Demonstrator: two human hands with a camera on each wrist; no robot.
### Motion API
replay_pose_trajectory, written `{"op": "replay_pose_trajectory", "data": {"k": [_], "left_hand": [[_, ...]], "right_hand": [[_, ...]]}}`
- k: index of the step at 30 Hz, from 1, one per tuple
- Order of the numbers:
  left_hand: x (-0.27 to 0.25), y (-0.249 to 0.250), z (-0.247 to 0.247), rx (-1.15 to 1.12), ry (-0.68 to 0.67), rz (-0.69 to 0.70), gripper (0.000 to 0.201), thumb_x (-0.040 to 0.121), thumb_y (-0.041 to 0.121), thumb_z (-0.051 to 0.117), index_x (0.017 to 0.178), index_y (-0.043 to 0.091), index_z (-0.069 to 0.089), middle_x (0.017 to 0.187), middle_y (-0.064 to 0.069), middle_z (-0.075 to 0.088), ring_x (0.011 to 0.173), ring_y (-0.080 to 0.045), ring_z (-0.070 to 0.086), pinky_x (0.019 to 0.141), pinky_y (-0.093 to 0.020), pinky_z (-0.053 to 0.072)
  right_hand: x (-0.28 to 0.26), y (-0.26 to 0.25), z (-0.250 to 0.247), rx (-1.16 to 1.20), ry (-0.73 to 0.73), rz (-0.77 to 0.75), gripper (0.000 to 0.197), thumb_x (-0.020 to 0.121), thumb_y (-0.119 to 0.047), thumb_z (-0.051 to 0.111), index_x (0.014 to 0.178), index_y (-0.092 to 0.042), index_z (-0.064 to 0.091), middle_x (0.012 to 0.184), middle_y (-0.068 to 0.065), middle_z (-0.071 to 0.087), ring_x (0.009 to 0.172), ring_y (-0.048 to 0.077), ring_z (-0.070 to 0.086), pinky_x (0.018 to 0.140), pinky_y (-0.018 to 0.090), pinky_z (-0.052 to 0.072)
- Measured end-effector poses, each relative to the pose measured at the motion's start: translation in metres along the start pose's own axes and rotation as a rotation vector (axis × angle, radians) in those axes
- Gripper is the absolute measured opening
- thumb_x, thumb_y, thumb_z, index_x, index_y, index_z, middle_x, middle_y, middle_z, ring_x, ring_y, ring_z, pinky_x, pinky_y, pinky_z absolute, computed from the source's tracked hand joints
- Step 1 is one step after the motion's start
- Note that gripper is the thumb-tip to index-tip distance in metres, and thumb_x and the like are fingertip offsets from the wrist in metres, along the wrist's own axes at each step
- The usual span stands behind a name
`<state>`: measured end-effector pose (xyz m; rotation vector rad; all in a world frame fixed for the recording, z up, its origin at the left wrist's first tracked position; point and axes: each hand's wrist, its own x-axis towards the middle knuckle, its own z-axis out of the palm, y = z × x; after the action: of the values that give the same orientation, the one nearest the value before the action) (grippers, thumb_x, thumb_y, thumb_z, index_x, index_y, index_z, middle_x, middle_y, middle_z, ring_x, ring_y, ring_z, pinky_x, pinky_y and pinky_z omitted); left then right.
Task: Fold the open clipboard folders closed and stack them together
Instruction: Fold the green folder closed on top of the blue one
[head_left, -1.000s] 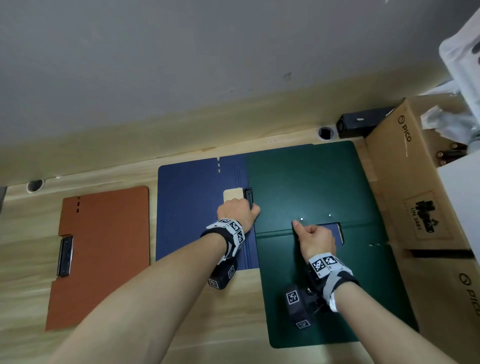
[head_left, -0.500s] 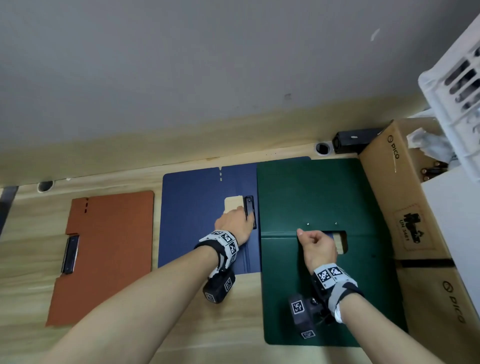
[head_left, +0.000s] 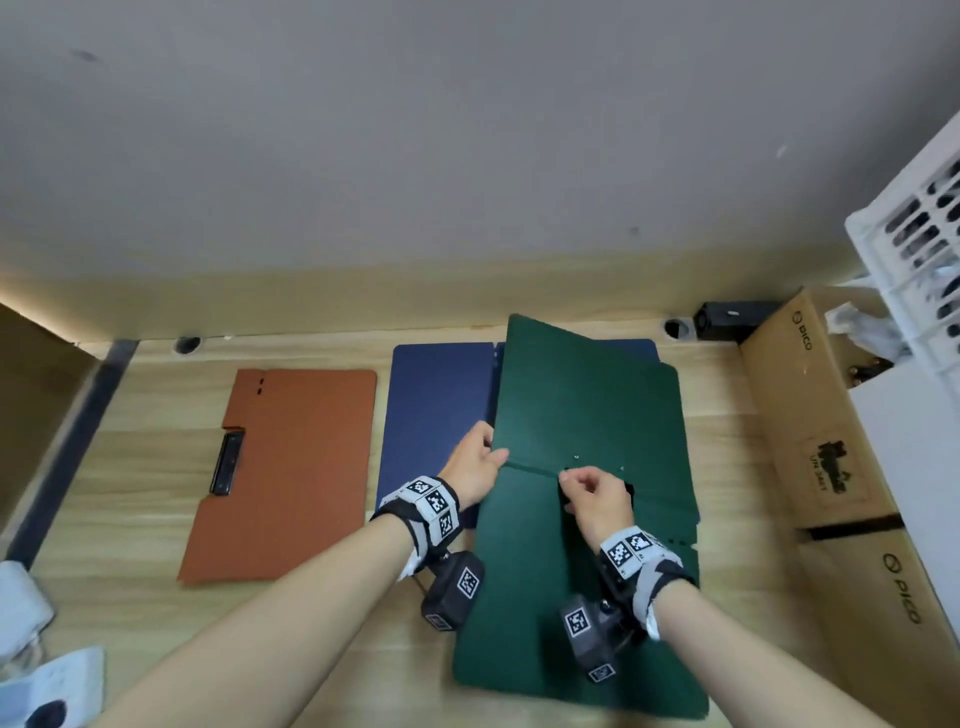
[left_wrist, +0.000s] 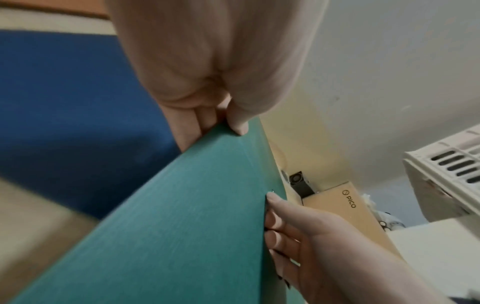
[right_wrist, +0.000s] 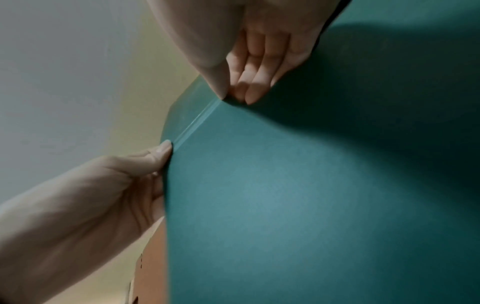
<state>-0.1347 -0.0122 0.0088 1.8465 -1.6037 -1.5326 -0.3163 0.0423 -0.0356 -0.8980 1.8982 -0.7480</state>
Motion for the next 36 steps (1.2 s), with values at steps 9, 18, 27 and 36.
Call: {"op": "replay_pose_trajectory", "data": {"k": [9, 18, 27, 36], "left_hand": [[-0.049, 0.027, -0.100, 0.179, 0.042, 0.193, 0.017, 0.091, 0.025, 0.051, 0.087, 0.017, 0.037, 0.065, -0.012, 0.052, 0.058, -0.023, 0.041, 0.063, -0.035, 0.042], [-0.109, 0.139, -0.187, 0.603, 0.155, 0.557, 0.013, 0.097, 0.020, 0.050, 0.106, 0.014, 0.045, 0.102, -0.016, 0.064, 0.091, -0.035, 0.057, 0.079, -0.041, 0.046], [-0.111, 0.152, -0.227, 0.740, 0.331, 0.690, 0.013, 0.090, 0.030, 0.056, 0.102, 0.027, 0.058, 0.098, -0.002, 0.072, 0.091, -0.031, 0.064, 0.081, -0.040, 0.053], [-0.081, 0.046, -0.202, 0.940, 0.111, 0.400, 0.072, 0.081, -0.006, 0.043, 0.144, 0.029, 0.044, 0.140, -0.008, 0.056, 0.126, -0.033, 0.053, 0.102, -0.038, 0.045]], "right_hand": [[-0.042, -0.119, -0.024, -0.354, -0.027, -0.397, 0.003, 0.087, -0.029, 0.064, 0.088, -0.030, 0.066, 0.094, -0.012, 0.068, 0.086, 0.012, 0.064, 0.078, 0.027, 0.049], [-0.062, -0.284, -0.066, -0.992, 0.289, -1.057, 0.090, 0.073, -0.026, 0.080, 0.148, -0.020, 0.030, 0.160, 0.005, 0.017, 0.147, 0.029, 0.017, 0.120, 0.048, 0.021], [-0.070, -0.309, -0.085, -0.703, 0.381, -0.993, 0.024, 0.074, -0.033, 0.078, 0.072, -0.025, 0.055, 0.079, -0.011, 0.058, 0.071, 0.012, 0.049, 0.084, 0.026, 0.033], [-0.051, -0.214, -0.062, -0.719, 0.244, -0.789, 0.026, 0.076, -0.026, 0.074, 0.070, -0.031, 0.050, 0.082, -0.011, 0.063, 0.083, 0.019, 0.058, 0.074, 0.032, 0.032]]}}
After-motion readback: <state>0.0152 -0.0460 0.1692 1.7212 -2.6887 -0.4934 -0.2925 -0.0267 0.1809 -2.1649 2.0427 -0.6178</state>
